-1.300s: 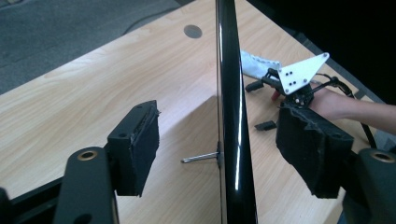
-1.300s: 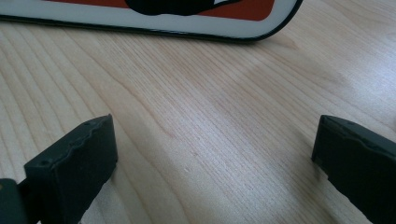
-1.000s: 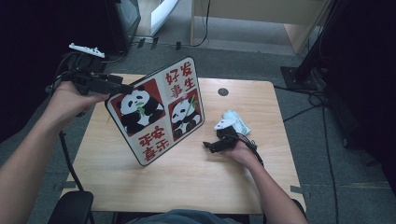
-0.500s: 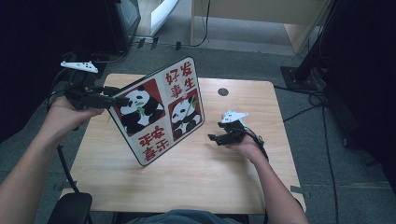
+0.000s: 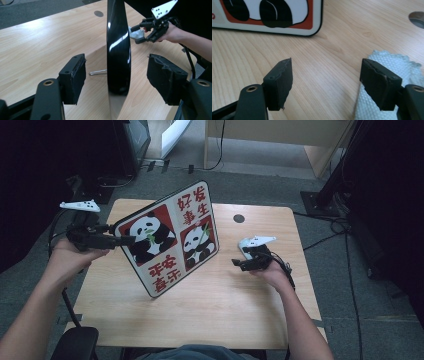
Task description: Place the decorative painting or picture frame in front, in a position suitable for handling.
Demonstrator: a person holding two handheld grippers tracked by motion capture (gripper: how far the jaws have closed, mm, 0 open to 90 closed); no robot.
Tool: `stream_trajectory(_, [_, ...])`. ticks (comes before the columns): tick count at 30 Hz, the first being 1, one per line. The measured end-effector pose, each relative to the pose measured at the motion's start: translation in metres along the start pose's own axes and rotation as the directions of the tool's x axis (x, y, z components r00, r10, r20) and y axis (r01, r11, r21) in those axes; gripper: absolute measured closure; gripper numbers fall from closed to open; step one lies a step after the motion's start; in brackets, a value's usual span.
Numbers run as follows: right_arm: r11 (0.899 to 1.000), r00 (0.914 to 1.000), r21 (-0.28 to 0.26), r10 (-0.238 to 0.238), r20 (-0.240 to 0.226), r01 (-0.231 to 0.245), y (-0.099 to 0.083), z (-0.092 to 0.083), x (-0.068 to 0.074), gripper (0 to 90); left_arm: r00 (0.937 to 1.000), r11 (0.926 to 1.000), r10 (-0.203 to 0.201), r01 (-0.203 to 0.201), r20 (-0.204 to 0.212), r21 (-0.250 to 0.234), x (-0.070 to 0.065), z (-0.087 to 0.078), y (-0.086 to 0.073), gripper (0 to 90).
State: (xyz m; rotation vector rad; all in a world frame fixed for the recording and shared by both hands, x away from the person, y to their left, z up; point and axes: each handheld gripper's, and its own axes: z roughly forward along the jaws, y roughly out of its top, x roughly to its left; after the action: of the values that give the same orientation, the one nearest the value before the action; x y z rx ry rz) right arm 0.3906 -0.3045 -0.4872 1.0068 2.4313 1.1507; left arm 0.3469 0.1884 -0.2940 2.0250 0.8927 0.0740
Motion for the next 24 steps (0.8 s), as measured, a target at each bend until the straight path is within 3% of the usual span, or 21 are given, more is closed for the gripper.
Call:
stream_trajectory(13, [0.999,0.9962,0.0,0.048,0.072,-0.049,-0.009,-0.013,-0.024,28.7,0.9995,0.9998,0.011,-0.012,-0.03,-0.018,-0.006,0.007,-0.03,32.8])
stream_trajectory(24, [0.995,0.9901,-0.003,0.098,0.1,-0.098,-0.016,-0.015,-0.039,29.5,0.9989,0.999,-0.007,0.005,-0.046,-0.045,-0.003,0.02,-0.058,33.5])
